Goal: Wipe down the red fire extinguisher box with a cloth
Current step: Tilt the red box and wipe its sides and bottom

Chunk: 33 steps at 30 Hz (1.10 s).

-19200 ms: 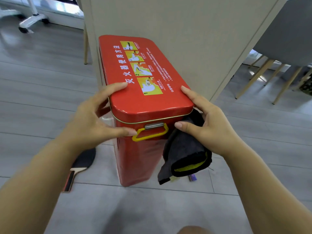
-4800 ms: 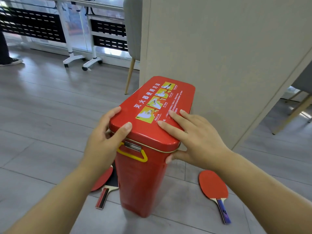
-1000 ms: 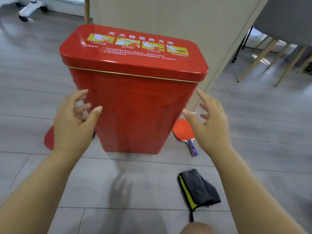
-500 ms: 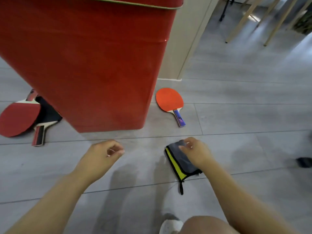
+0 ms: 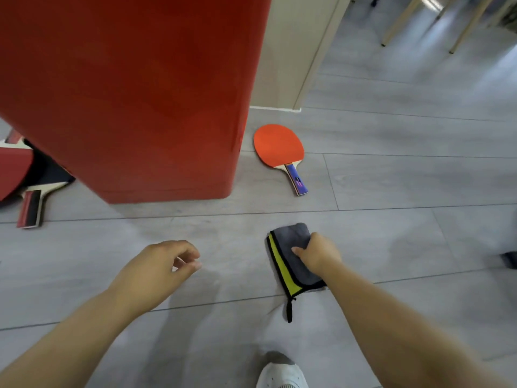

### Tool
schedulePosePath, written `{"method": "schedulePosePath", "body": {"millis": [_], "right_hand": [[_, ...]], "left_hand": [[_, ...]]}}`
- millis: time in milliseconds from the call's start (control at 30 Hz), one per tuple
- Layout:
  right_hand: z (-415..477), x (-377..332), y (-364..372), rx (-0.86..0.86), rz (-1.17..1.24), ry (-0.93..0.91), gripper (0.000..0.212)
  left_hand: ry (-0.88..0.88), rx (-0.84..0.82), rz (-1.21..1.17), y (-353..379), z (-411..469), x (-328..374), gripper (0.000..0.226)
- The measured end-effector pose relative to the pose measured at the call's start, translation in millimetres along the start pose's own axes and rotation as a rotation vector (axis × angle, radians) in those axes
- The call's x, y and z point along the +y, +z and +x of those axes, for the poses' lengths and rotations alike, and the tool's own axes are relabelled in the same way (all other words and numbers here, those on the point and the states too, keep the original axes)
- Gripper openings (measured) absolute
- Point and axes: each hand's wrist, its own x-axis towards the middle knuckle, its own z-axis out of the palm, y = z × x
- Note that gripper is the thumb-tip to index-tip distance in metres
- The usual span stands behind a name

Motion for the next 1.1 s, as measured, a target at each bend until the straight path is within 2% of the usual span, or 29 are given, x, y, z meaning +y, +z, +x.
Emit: {"method": "schedulePosePath", "body": {"millis": [100,267,400,533,633,800,900,967,1100], "right_hand": [[-3,-3,3,-0.07,0.031,-0.044,0.036],[-28,-23,5,0.004,0.064,-0.263,0.018],[-64,-50,-9,0.14,0.022,-0.533,0.026],[-106,-91,-32,0.247,-0.033,-0.77,0.027],[-131,-117,-47,0.307,-0.018,-0.898,0.029],[-154,-147,-57,0.351,0.111,-0.925,0.033],[-166,-163,-63,0.314,0.176,-0.944,0.036],[-171,-171,-67,0.309,0.164,-1.0,0.041],[-176,-187,-80,0.381,0.131,-1.135,0.042]], "left_hand": [[0.015,-0.012,0.031,-6,-1,2,0.004],[0.058,-0.009,0.052,-20,-5,8,0.009],[0.101,0.017,0.012,-32,-9,14,0.008],[0.145,0.067,-0.079,-44,-14,25,0.041],[0.191,0.073,-0.085,-55,-20,33,0.05],[0.234,0.193,-0.063,-85,-29,26,0.047],[0.309,0.21,0.007,-102,-33,19,0.032],[0.364,0.27,0.039,-113,-36,14,0.024],[0.471,0.394,0.06,-145,-45,11,0.023]]}}
